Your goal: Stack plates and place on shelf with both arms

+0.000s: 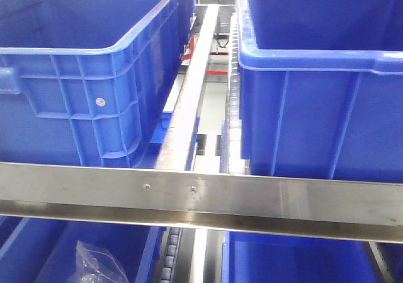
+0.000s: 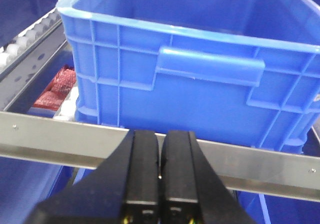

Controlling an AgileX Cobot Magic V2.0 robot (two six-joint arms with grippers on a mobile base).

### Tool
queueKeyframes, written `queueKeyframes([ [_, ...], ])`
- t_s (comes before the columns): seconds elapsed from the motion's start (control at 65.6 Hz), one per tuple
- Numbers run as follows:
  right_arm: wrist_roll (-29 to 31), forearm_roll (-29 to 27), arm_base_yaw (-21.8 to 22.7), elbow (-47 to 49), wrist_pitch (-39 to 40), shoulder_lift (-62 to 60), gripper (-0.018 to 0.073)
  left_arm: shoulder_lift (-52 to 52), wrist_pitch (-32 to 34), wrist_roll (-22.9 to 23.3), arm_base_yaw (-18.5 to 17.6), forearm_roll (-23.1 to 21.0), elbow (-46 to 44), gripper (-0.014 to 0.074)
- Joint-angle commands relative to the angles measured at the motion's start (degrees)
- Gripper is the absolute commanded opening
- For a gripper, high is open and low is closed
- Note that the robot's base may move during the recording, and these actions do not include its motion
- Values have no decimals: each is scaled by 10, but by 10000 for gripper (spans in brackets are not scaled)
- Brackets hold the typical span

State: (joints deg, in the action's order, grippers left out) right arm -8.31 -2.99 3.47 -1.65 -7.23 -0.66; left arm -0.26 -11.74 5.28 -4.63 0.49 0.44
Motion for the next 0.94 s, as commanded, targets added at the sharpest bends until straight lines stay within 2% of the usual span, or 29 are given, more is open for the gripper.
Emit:
queueKeyframes([
  [0.0,7,0,-1,-1,49,-11,48,-13,75,4,0,10,1,87],
  [0.137,7,0,-1,-1,49,-11,48,-13,101,5,0,23,1,87],
  [0.93,7,0,-1,-1,49,-11,48,-13,100,5,0,17,1,87],
])
